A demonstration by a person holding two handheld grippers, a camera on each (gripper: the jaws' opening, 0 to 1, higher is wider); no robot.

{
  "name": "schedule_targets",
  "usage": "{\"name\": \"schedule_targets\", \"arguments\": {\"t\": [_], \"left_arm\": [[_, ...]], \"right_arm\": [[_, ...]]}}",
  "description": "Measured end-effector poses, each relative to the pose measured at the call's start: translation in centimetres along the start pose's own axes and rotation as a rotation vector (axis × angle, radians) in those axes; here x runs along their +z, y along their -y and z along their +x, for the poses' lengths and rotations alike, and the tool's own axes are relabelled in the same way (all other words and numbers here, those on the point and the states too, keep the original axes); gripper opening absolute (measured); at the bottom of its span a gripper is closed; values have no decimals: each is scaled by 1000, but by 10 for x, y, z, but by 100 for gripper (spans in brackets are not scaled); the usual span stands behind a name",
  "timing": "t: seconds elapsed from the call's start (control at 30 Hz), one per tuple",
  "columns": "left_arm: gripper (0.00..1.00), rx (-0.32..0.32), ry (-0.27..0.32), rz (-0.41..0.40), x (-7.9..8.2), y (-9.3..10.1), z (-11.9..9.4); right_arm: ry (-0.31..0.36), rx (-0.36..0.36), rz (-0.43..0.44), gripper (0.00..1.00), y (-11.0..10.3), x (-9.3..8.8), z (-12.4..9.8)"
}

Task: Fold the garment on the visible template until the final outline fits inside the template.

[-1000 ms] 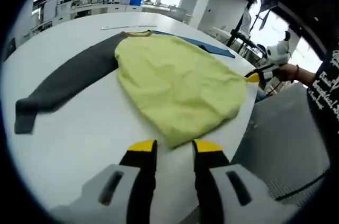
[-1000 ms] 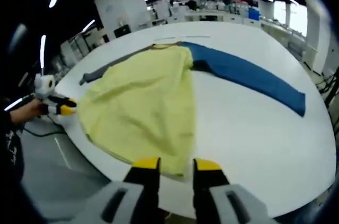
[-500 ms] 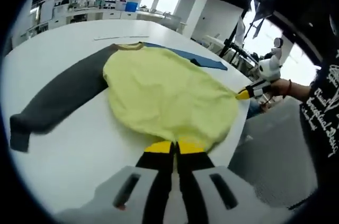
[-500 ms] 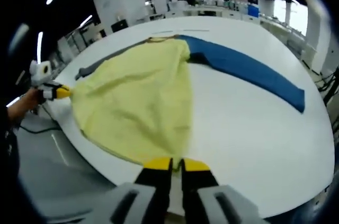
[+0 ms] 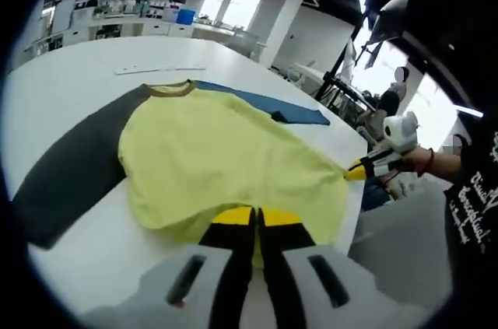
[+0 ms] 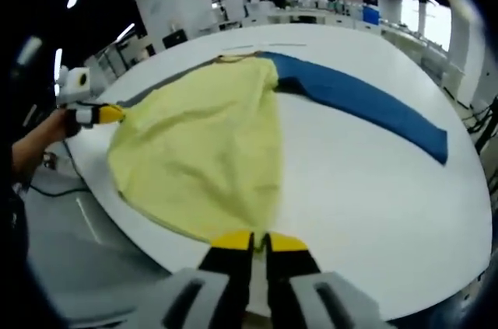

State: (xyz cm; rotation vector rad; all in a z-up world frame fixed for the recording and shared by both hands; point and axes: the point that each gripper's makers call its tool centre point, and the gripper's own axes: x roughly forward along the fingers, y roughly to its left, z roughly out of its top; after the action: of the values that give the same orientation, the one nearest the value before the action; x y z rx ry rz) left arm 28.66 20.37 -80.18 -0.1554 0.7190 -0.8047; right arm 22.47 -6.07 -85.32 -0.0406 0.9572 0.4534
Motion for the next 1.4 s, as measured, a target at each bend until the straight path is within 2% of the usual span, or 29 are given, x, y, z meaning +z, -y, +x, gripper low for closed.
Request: {"name": "schedule_targets", "arguments": {"t": [0.17, 0.33, 0.47, 0.63, 0.77, 0.87, 1.0, 1.1, 1.2, 1.23, 1.33, 1.4], "left_arm": [[0, 33, 6, -26, 3, 0, 16], [0, 76, 21, -59, 7, -10, 31], [0, 115, -9, -14, 1, -14, 42], [0, 141, -23, -22, -5, -23, 50], [0, 161, -35, 25, -5, -23, 55], [3, 160, -32, 26, -2, -22, 52], [20, 136, 23, 39, 12, -17, 41], [20, 77, 44, 84, 20, -7, 27], [16, 25, 24, 131, 15, 0, 16], [15, 22, 1, 152, 10, 1, 12], [14, 62, -65, 222, -3, -12, 7], [15, 66, -80, 218, -6, -15, 7]], "right_arm": [[-1, -3, -8, 1, 0, 1, 0], [-2, -7, -15, 1, 0, 1, -1], [-4, -6, -22, 1, -2, 0, 0], [0, -4, -19, 0, -1, 0, -1], [1, -5, -26, 0, -1, 0, 0], [2, -5, -18, 0, 0, 0, 0], [2, -4, -12, 0, 1, 0, 0], [-1, -3, -16, 0, 1, 0, -1], [-4, -1, -17, 0, 0, 0, -1], [-4, 0, -15, 0, 0, 0, 0], [-3, 1, -11, 0, 0, 0, 0], [-3, 1, -10, 0, 0, 0, 0]]}}
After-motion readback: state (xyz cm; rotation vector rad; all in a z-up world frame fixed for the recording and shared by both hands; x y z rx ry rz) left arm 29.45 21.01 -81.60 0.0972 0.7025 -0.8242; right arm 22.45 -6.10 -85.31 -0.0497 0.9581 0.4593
